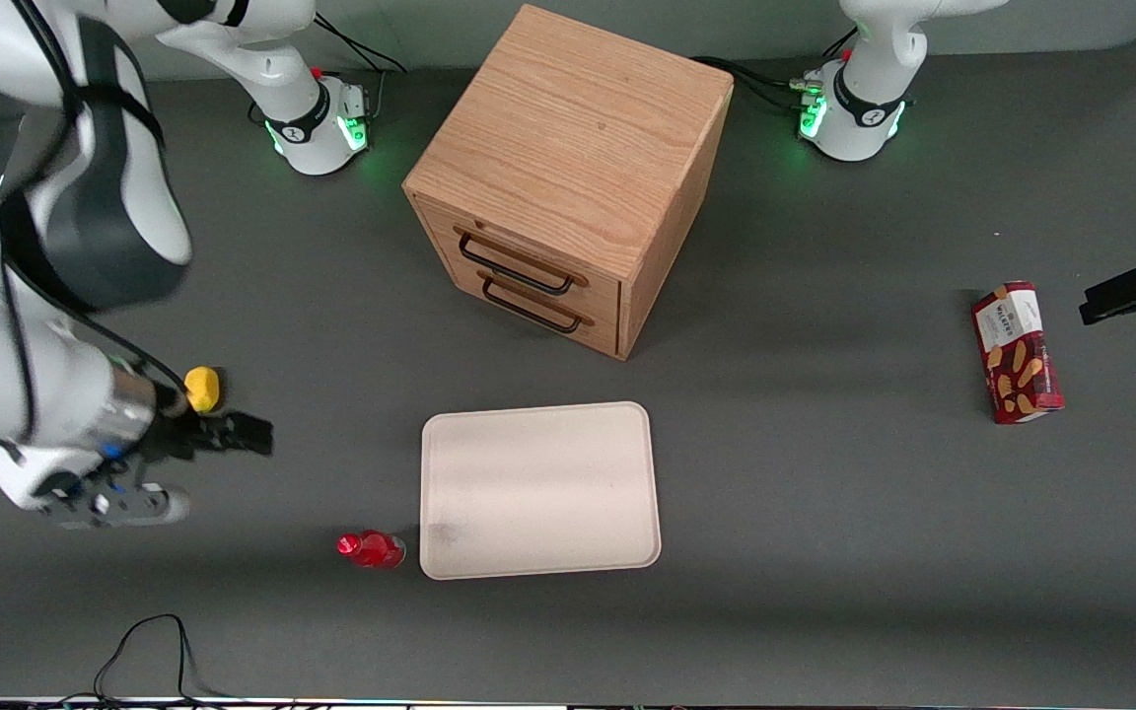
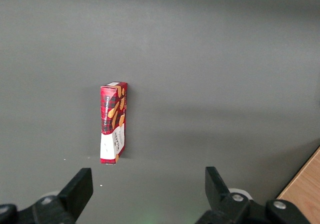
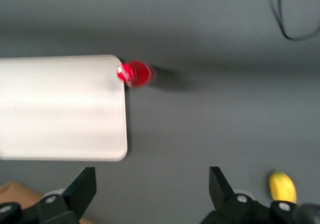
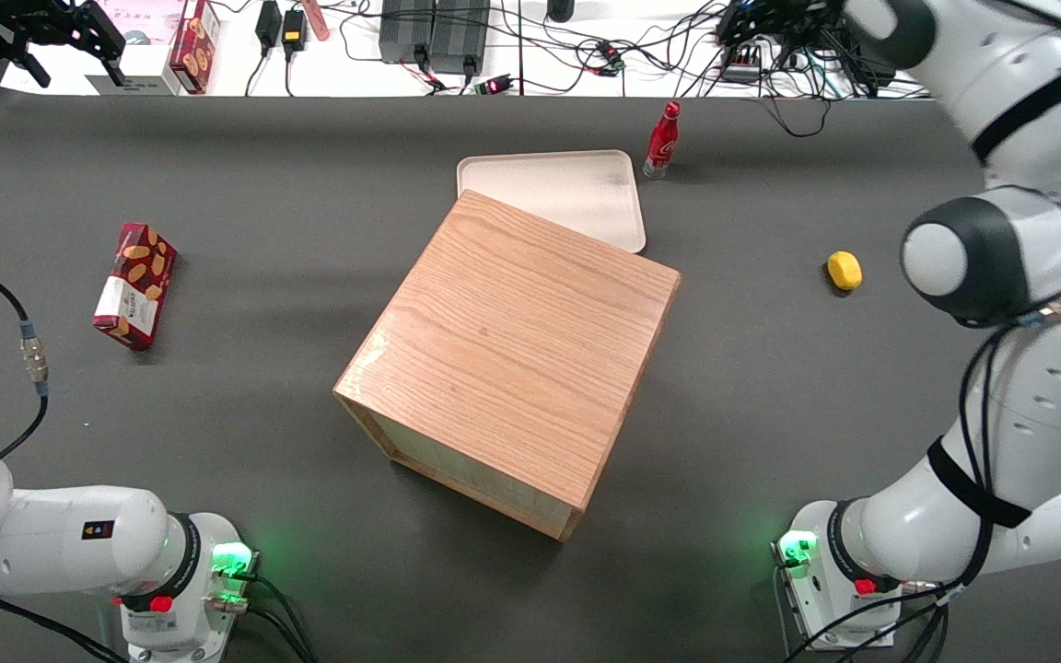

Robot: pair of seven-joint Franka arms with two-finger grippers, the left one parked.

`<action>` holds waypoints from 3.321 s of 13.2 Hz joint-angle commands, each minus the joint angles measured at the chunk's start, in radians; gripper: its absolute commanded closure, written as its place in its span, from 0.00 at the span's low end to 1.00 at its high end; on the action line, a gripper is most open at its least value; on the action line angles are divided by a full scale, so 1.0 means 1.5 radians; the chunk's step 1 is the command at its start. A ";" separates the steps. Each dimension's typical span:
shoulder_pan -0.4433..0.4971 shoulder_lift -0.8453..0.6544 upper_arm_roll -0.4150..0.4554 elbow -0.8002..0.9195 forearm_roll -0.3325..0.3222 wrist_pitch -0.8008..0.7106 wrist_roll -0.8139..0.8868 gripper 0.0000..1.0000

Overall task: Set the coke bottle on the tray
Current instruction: 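Move the open right gripper down toward the red Coca-Cola bottle, then close the right gripper around the bottle's neck, then lift the bottle and carry it over the cream tray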

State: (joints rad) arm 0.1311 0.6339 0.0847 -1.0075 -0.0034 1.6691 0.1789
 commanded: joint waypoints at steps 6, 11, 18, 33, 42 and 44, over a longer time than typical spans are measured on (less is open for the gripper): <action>0.025 0.178 0.010 0.066 -0.030 0.174 0.021 0.01; 0.033 0.205 0.011 0.066 -0.030 0.238 0.021 0.03; 0.034 0.212 0.011 0.058 -0.029 0.244 0.019 0.15; 0.044 0.189 0.011 0.046 -0.107 0.200 0.016 0.98; 0.046 0.008 0.071 0.052 -0.116 -0.020 -0.016 0.98; 0.045 -0.003 0.101 0.056 -0.116 -0.021 -0.002 0.97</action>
State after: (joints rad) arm 0.1995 0.6574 0.1997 -0.9107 -0.1592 1.6437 0.1710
